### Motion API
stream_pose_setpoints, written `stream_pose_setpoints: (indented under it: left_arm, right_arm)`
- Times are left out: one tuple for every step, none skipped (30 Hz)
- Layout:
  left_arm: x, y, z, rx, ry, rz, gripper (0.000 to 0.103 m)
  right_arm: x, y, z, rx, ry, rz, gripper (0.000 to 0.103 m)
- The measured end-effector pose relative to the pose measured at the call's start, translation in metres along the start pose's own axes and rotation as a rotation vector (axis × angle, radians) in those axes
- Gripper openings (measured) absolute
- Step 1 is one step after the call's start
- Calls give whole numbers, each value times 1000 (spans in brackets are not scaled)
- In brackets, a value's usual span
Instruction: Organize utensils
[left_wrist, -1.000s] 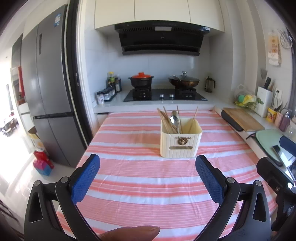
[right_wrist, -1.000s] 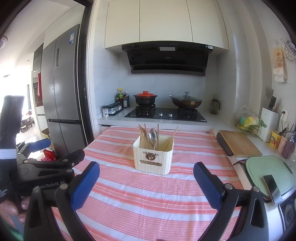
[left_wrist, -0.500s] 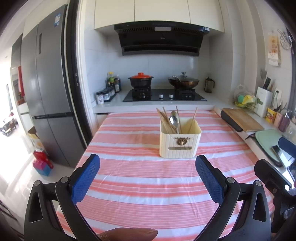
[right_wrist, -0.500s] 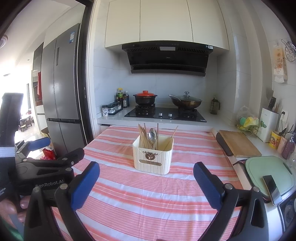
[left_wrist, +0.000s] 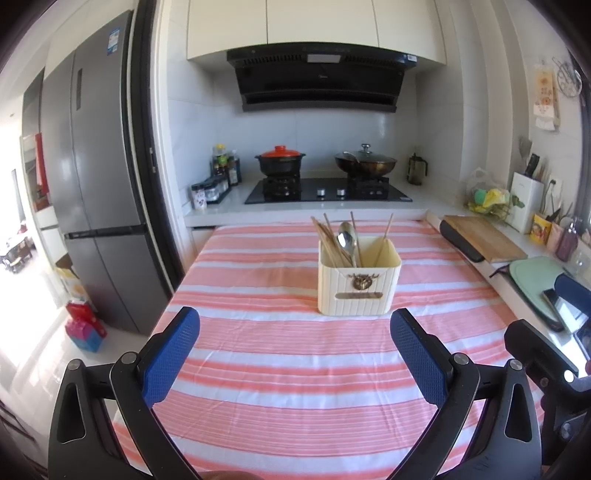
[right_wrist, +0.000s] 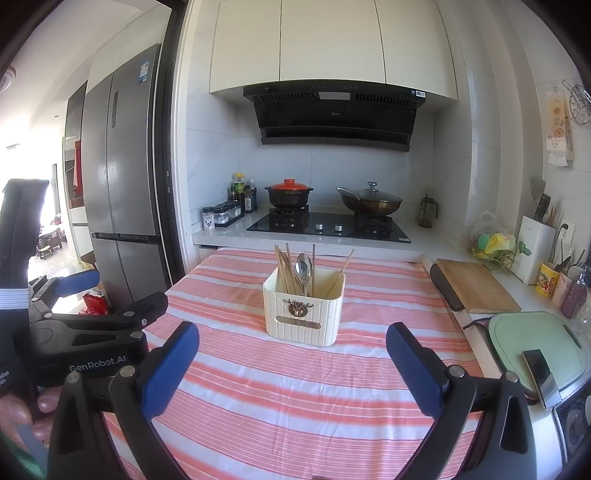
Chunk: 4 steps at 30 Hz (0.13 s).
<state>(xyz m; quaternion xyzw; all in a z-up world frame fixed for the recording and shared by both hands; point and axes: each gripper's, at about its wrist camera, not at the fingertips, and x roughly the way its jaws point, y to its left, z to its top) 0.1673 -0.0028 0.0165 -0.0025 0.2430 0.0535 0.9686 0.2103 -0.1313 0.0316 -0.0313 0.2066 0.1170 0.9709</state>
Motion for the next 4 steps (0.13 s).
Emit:
stream_pose_setpoints:
  left_arm:
    - [-2, 0, 0, -5, -5, 6, 103]
    - [-4, 0, 1, -7, -9, 7, 103]
    - [-6, -1, 1, -5, -16, 6, 103]
    - [-8, -1, 2, -2, -19, 6, 103]
  right_arm:
    - [0, -1, 0, 1, 2, -1, 103]
    - [0, -2, -1, 1, 3, -1, 103]
    - [-1, -3, -1, 0, 3, -3, 103]
    - [-1, -3, -1, -1, 3, -6, 103]
